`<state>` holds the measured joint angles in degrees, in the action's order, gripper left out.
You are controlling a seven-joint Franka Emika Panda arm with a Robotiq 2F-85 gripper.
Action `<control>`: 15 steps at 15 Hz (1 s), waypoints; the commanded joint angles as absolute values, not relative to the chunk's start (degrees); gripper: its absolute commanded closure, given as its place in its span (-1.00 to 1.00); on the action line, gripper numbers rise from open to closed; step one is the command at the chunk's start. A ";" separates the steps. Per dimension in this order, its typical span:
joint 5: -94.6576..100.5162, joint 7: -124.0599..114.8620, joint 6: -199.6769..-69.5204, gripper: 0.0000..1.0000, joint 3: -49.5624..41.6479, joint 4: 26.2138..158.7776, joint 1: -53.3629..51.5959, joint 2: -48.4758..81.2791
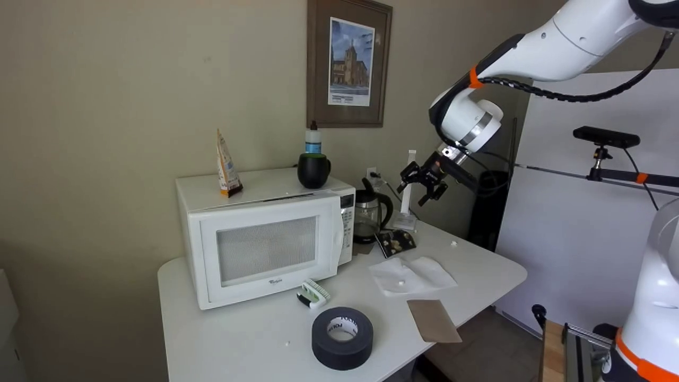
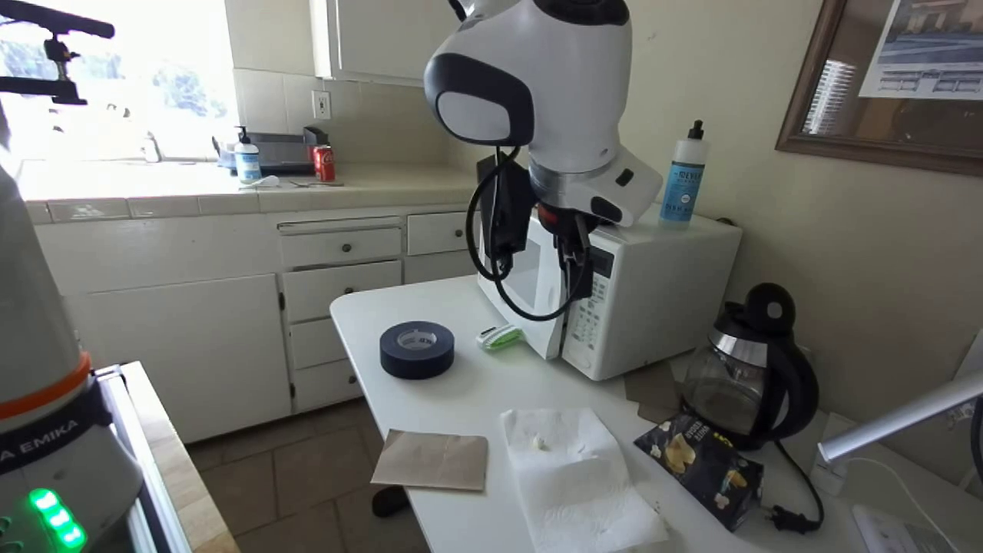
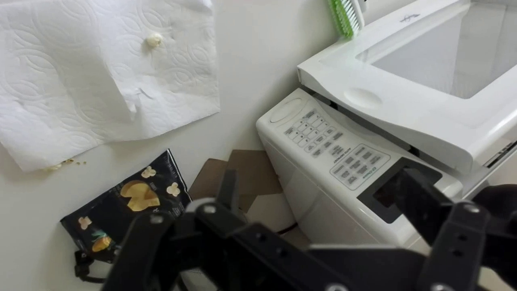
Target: Lift up the thing
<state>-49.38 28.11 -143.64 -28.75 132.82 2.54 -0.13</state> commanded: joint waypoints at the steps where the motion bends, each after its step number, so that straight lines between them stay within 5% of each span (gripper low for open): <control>1: -49.27 27.91 -143.59 -1.00 -23.74 132.69 7.28 -0.15; 8: -65.06 44.84 -146.35 -1.00 -24.71 120.80 6.37 12.10; 15: -75.82 51.12 -138.99 -1.00 -19.29 101.43 22.41 32.33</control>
<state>-73.72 50.87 -142.24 -22.50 110.65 14.99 23.13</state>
